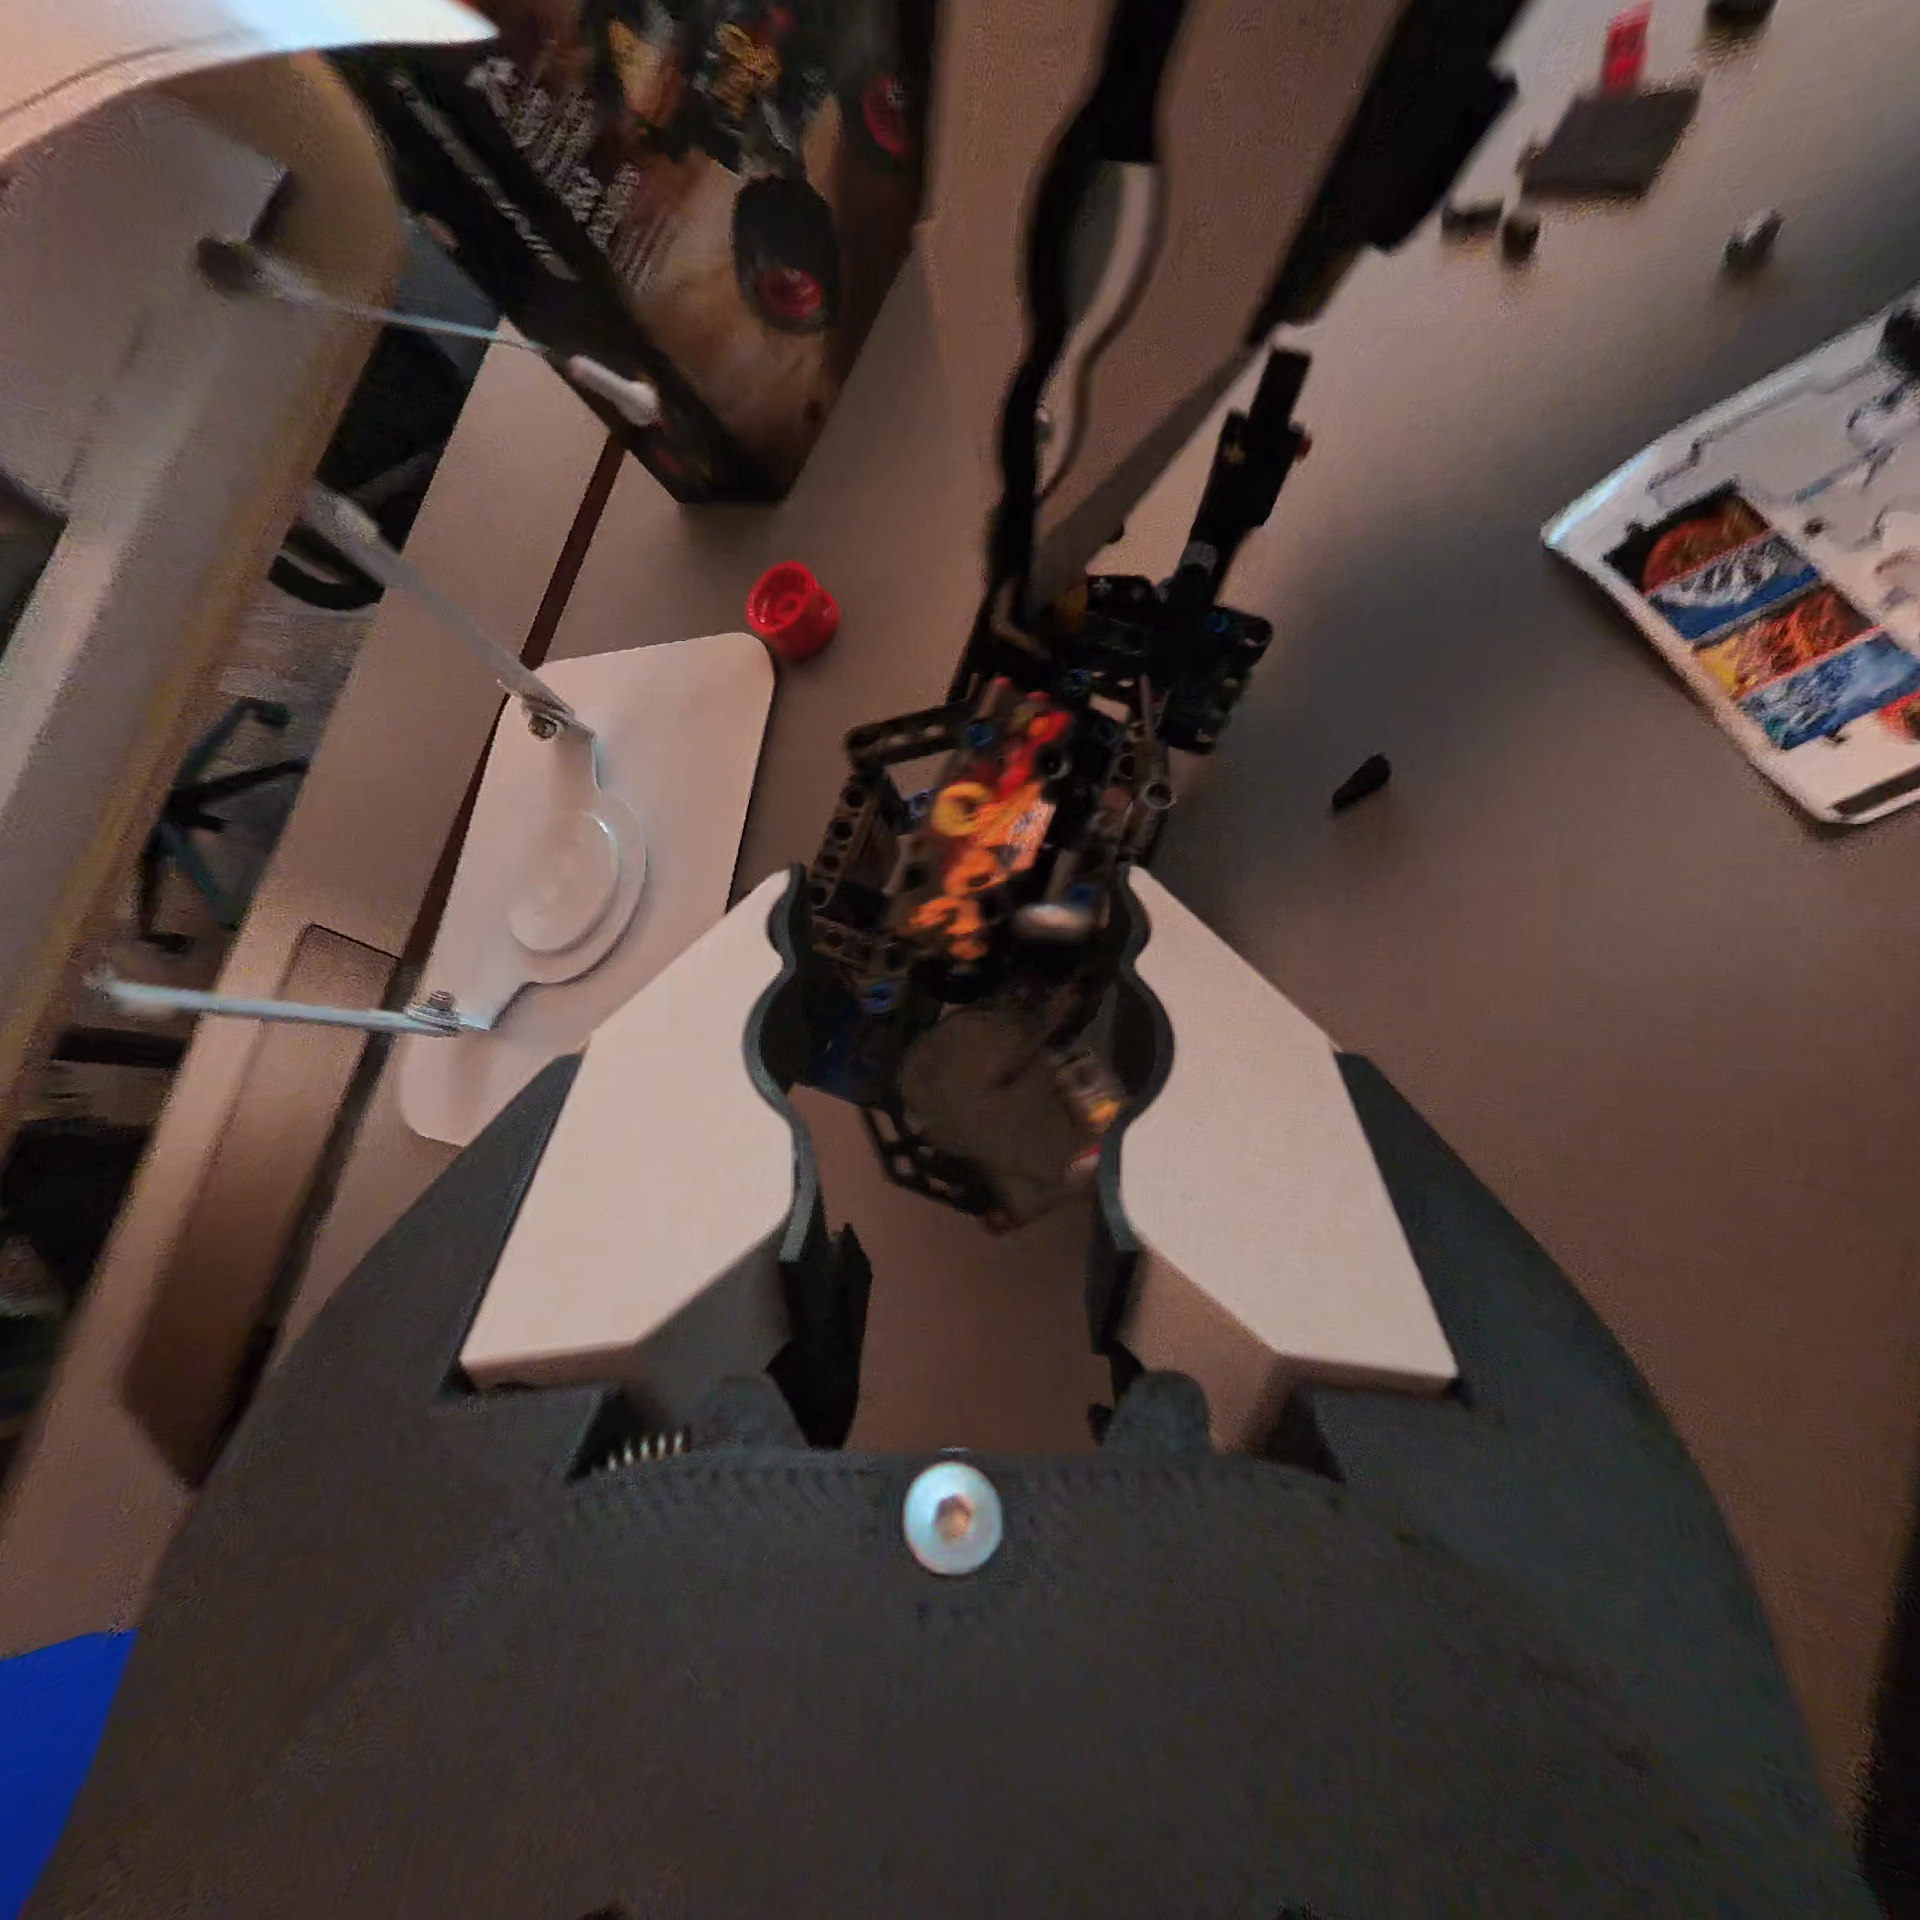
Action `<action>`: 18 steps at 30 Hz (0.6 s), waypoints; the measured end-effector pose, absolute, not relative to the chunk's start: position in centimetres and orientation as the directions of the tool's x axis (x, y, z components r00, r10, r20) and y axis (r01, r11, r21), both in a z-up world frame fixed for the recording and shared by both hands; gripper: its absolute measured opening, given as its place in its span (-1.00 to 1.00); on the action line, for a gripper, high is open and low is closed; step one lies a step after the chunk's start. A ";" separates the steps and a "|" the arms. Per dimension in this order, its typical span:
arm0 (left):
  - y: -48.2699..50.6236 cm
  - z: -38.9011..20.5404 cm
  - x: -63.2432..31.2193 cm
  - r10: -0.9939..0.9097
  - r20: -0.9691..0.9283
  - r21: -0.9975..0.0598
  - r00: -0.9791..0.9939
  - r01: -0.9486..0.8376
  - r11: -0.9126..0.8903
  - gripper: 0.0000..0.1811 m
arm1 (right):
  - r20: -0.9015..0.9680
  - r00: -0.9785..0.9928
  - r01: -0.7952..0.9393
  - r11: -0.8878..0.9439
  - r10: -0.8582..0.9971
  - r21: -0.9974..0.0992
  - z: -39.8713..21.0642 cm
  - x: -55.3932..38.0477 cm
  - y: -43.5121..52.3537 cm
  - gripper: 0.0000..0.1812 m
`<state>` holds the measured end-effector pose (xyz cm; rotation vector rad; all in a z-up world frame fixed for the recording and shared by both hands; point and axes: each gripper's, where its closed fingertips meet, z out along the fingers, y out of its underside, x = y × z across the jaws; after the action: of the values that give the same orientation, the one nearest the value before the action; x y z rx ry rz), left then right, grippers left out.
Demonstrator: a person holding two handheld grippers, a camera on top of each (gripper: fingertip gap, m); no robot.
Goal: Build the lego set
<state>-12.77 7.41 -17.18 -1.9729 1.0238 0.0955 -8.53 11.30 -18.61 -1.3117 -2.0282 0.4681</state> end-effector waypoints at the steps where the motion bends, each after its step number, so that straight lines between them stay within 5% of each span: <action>1: 7.5 -17.5 -12.3 -0.628 -0.466 -0.626 0.623 -0.734 -0.263 -0.42 | 0.306 -0.284 0.673 0.417 0.908 -0.611 -18.7 -8.6 11.0 -1.00; 18: 9.1 -19.0 -10.6 -0.868 -0.217 -0.423 0.447 -0.844 -0.329 -0.71 | 0.256 -0.342 0.644 0.424 0.904 -0.637 -19.6 -8.1 11.8 -1.00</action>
<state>-10.57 9.09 -18.96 -2.2258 1.4346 -0.0655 -8.09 11.82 -19.59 -1.3023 -2.0979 0.5802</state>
